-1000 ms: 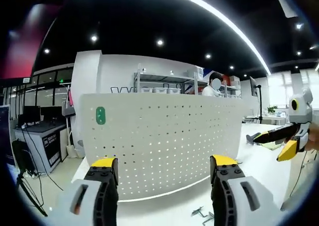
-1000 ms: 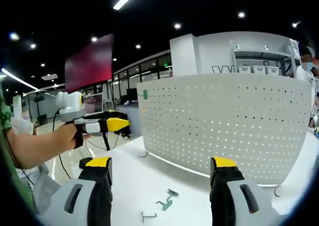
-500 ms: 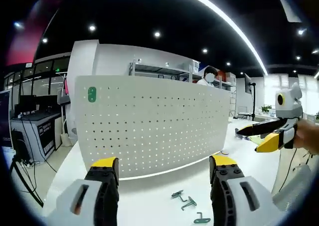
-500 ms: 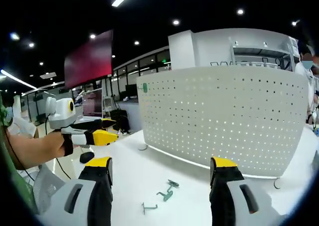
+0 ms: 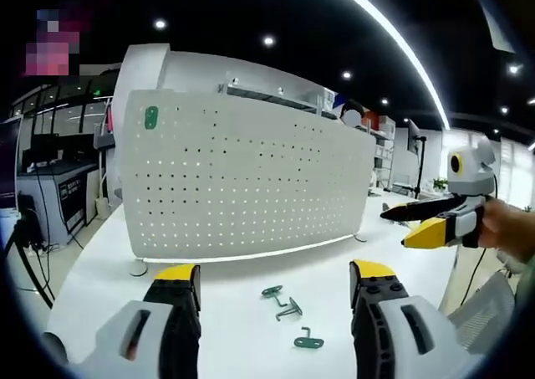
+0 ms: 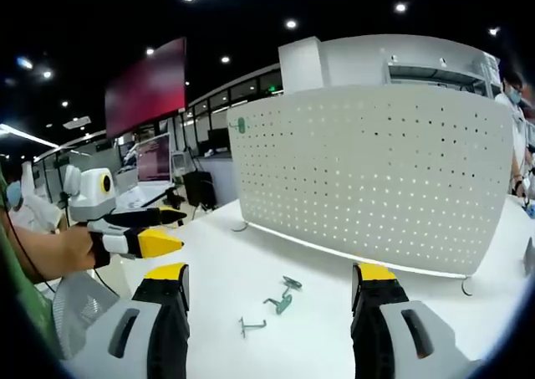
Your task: Insert the hook assembly into the mounting plate slot until the hook locks in place.
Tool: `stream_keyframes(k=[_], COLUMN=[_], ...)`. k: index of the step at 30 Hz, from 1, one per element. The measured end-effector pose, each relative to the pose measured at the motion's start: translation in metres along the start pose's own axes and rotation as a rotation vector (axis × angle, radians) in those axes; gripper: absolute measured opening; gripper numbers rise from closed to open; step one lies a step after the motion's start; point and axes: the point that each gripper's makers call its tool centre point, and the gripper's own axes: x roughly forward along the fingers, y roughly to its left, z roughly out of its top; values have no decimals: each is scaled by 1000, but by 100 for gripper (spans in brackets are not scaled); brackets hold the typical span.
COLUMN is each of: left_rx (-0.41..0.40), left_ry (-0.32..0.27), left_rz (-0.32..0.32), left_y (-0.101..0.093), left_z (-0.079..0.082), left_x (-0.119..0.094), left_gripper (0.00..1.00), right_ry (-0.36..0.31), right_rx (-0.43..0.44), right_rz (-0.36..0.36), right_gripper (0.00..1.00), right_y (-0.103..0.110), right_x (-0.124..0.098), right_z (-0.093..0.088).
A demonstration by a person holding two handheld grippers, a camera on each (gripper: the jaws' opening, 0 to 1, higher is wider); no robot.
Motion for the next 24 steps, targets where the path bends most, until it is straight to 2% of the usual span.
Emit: stream_keyframes(k=[5,16,24], left_rx=[-2,11,7], left_ry=[7,37,57], left_rz=[2,-3,-14], left_y=[0,1,1], left_z=[-4,-22,-27], left_x=[1,6,7], left_gripper=[73,72,72], right_ry=[17,98,137], right_rx=[-6,-20,-15], right_rz=[-2,-12,-7], right_gripper=[81,77,74], right_y=[-2,-12,-13], right_x=[4,21,35], right_z=[-6,-37,-50])
